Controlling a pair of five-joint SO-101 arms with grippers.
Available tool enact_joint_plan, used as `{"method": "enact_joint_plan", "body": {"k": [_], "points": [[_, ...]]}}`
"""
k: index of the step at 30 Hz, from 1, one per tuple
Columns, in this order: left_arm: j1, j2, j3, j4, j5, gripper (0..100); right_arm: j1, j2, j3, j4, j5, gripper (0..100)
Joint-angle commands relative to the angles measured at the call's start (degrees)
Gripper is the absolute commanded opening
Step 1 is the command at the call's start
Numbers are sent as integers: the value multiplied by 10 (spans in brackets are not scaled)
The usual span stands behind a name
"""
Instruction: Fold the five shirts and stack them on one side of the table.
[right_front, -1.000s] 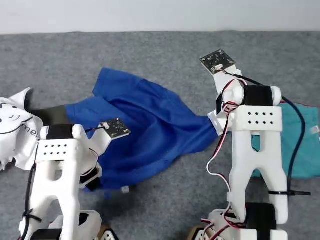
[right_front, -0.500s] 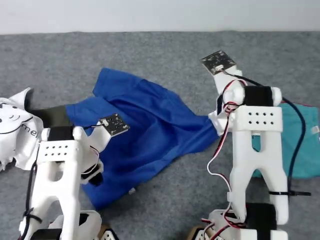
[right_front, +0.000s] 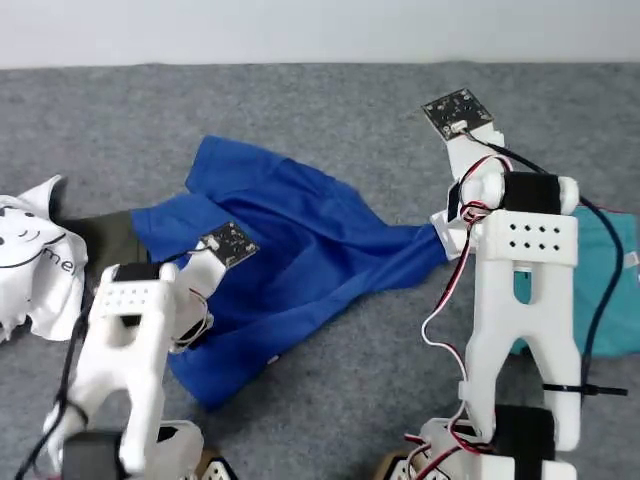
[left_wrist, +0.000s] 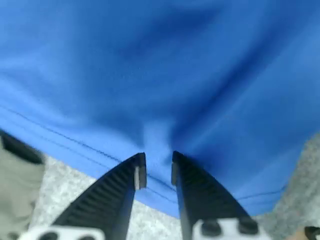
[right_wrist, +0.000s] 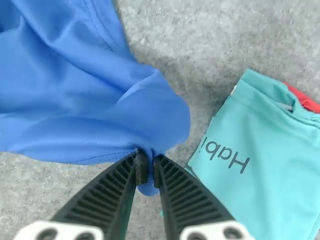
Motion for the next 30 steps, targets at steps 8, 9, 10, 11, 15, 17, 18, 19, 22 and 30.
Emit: {"method": "enact_joint_plan", "body": {"k": [8, 9, 10, 11, 15, 17, 18, 19, 22, 30], "points": [[1, 86, -261, 215, 32, 87, 7, 14, -4, -19, 0, 10], [3, 71, -268, 232, 31, 88, 7, 22, -4, -19, 0, 10], [11, 53, -270, 249, 31, 89, 7, 29, -4, -19, 0, 10], [21, 35, -269, 270, 31, 90, 7, 37, -4, -19, 0, 10], [72, -32, -233, 329, 33, 90, 5, 57, -8, -19, -1, 10], [84, -58, -186, 327, 34, 91, 4, 61, -8, -24, -6, 10], [89, -66, -162, 325, 33, 93, 4, 62, -8, -29, -18, 10], [89, -69, -149, 312, 33, 100, 4, 63, -8, -35, -25, 10], [82, -58, -139, 290, 33, 118, 3, 64, -8, -39, -30, 10], [83, 8, -19, 124, 63, 51, -1, 64, -6, -44, -30, 10]]}}
